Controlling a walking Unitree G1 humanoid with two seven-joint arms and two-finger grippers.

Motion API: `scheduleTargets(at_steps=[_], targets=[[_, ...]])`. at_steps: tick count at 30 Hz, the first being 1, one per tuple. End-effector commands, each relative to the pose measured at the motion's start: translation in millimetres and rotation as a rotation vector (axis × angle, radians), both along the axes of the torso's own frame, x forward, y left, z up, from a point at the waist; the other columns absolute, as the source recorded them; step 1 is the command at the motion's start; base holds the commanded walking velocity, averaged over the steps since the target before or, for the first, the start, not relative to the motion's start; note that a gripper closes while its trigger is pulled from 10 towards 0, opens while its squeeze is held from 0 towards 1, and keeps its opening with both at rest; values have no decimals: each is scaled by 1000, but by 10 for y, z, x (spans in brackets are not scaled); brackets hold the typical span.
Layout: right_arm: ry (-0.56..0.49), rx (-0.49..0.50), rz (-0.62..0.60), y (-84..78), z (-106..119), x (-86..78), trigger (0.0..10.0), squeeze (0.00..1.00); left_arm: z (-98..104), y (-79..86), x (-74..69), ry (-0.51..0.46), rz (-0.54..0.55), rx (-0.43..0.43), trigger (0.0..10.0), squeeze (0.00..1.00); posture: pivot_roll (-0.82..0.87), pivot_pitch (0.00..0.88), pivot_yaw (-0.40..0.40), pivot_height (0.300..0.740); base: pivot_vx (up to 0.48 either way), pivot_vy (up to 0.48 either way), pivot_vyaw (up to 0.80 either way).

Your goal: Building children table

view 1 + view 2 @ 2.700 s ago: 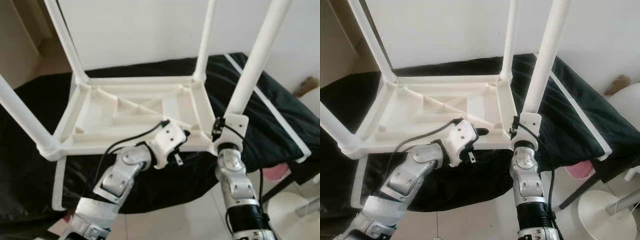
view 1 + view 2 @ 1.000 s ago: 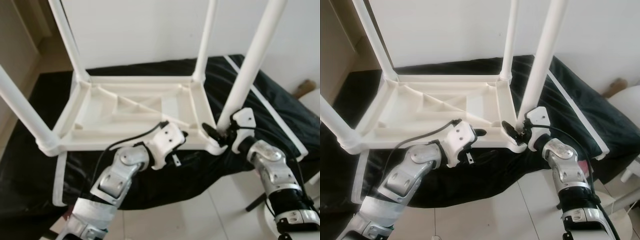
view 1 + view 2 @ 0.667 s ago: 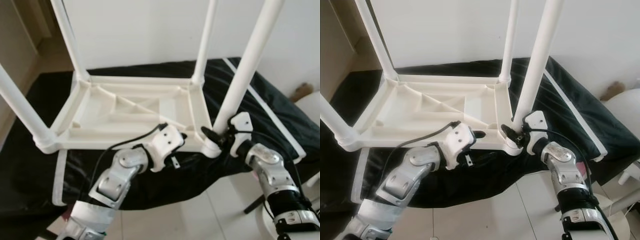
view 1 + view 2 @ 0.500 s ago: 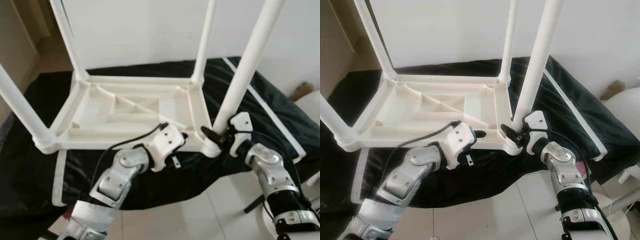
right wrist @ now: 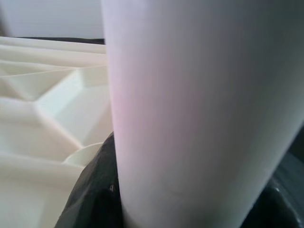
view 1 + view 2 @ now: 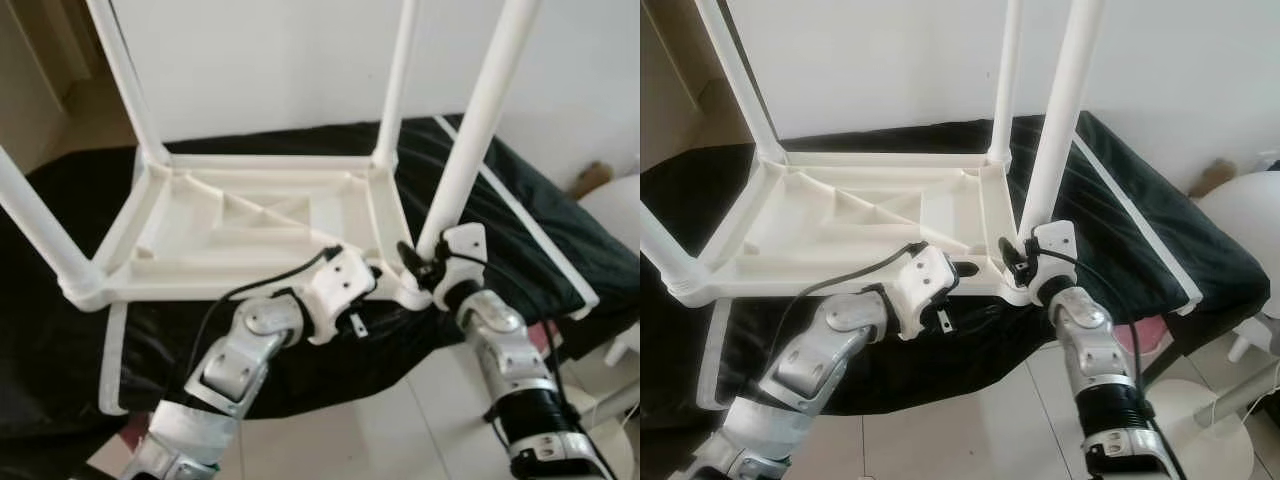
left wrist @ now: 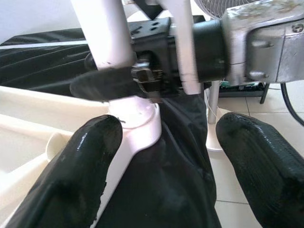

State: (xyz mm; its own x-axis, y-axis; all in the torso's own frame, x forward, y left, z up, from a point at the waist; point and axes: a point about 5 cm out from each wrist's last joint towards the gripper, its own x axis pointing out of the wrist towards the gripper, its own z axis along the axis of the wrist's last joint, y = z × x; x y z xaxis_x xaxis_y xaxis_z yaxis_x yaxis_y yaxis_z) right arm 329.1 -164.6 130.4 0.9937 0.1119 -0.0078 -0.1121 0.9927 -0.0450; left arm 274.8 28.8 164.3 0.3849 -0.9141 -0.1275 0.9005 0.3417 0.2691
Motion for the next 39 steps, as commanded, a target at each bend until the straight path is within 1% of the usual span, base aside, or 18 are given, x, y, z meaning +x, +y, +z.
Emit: scheduleTargets(at_steps=[1, 2, 5, 6, 7, 8, 10, 11, 13, 16, 19, 21, 34, 35, 36, 38, 39], targets=[[130, -9, -120, -122, -246, -68, 10000, 0, 9, 5, 2, -16, -3, 22, 10000, 0, 23, 0, -14, 740, 0, 0, 0], [130, -9, -120, -122, -246, -68, 10000, 0, 9, 5, 2, -16, -3, 22, 10000, 0, 23, 0, -14, 740, 0, 0, 0], [141, 19, -323, -157, -293, -141, 10000, 0, 22, 6, -4, -20, -4, 20, 10000, 0, 23, 0, -14, 740, 0, 0, 0], [141, 19, -323, -157, -293, -141, 10000, 0, 22, 6, -4, -20, -4, 20, 10000, 0, 23, 0, -14, 740, 0, 0, 0], [139, 22, -371, -162, -296, -152, 10000, 0, 23, 4, -2, -21, -4, 20, 10000, 0, 22, 0, -15, 740, 0, 0, 0], [139, 22, -371, -162, -296, -152, 10000, 0, 23, 4, -2, -21, -4, 20, 10000, 0, 22, 0, -15, 740, 0, 0, 0], [104, 44, -522, -156, -245, -170, 10000, 0, 24, -11, 0, -22, -8, 19, 10000, 0, 18, 0, -14, 740, 0, 0, 0], [87, 59, -563, -130, -212, -167, 10000, 0, 24, -20, 0, -23, -10, 19, 10000, 0, 18, 0, -15, 740, 0, 0, 0], [69, 64, -574, -98, -173, -156, 10000, 0, 25, -31, 0, -24, -12, 18, 10000, 0, 17, 0, -16, 740, 0, 0, 0], [56, 68, -543, -51, -133, -142, 10000, 0, 29, -44, -3, -26, -16, 16, 10000, 0, 17, 0, -16, 740, 0, 0, 0], [65, 69, -545, -29, -147, -161, 10000, 0, 23, -40, -5, -25, -15, 17, 10000, 0, 21, 0, -20, 740, 0, 0, 0], [74, 79, -544, 15, -162, -167, 10000, 0, 14, -25, -8, -24, -11, 19, 10000, 0, 24, 0, -19, 740, 0, 0, 0], [58, 85, -535, 46, -131, -158, 10000, 0, 13, -24, -3, -25, -10, 18, 10000, 0, 24, 0, -19, 740, 0, 0, 0], [45, 82, -531, 40, -108, -153, 10000, 451, 16, -26, -1, -26, -9, 17, 10000, 0, 25, 0, -23, 740, 0, 0, 0], [40, 82, -528, 38, -99, -150, 10000, 580, 17, -26, -1, -25, -9, 16, 10000, 0, 25, 0, -23, 740, 0, 0, 0], [35, 82, -524, 38, -90, -147, 10000, 600, 17, -26, -1, -26, -8, 16, 10000, 0, 25, 0, -23, 740, 0, 0, 0], [31, 83, -522, 40, -86, -146, 10000, 1000, 17, -25, -1, -26, -8, 16, 10000, 0, 25, 0, -23, 740, 0, 0, 0]])
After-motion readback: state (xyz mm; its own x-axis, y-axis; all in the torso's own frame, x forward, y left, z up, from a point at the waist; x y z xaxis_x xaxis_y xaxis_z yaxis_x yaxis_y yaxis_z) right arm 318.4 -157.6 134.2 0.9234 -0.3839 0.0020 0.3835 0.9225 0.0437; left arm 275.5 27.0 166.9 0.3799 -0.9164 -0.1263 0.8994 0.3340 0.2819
